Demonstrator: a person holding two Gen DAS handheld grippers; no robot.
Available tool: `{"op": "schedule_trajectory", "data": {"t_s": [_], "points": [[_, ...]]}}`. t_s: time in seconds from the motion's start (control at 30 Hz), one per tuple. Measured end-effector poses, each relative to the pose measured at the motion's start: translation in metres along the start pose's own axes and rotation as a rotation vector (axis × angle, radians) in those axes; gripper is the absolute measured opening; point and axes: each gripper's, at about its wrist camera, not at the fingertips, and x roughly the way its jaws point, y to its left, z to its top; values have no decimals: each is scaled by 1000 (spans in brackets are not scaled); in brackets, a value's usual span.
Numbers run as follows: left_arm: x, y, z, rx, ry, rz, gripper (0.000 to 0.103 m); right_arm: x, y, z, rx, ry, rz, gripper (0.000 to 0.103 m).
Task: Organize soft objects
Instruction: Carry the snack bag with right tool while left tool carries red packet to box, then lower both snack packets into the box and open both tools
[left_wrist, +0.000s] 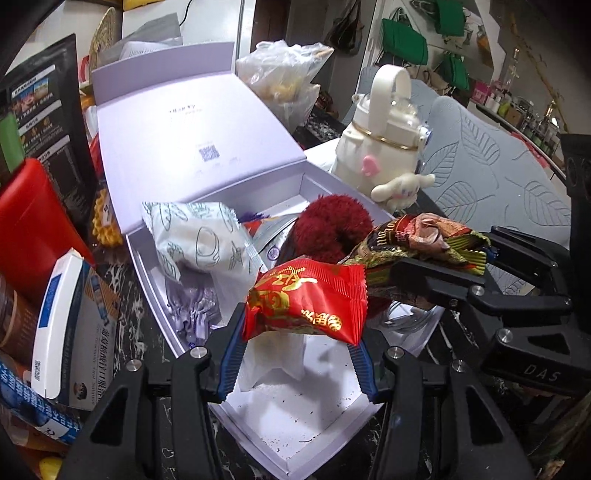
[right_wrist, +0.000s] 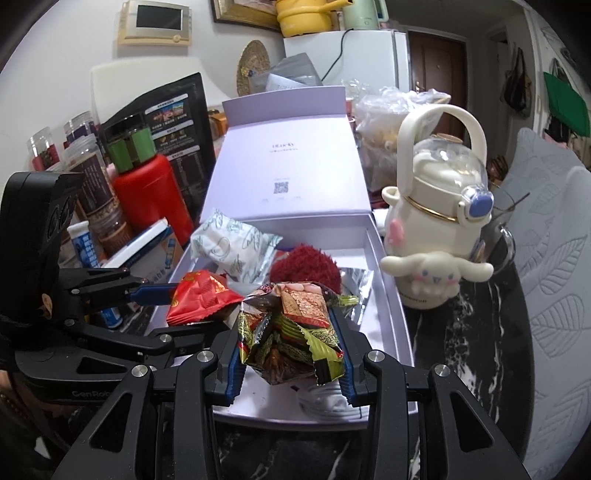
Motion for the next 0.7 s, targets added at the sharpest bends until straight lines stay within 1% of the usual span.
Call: {"op": "schedule_trajectory", "data": {"t_s": [0.17, 0.3, 0.4, 0.53, 0.67, 0.7], "points": [[9, 2, -3, -7, 24, 21, 51, 8, 0, -2, 0, 21, 3, 40], [16, 3, -5, -15, 42, 18, 51, 17, -4, -6, 10, 41, 0, 40], [21, 3, -8, -4, 45, 49, 51, 21, -7, -7, 20, 50, 2, 40], [26, 9, -6, -25, 46, 51, 51, 26, -10, -10, 29, 64, 1, 40], [33, 15, -7, -42, 66, 62, 51, 36, -13, -14, 37, 101, -10, 40], [33, 15, -7, -34, 61, 63, 51, 39, -14, -15, 41, 112, -14, 40]]}}
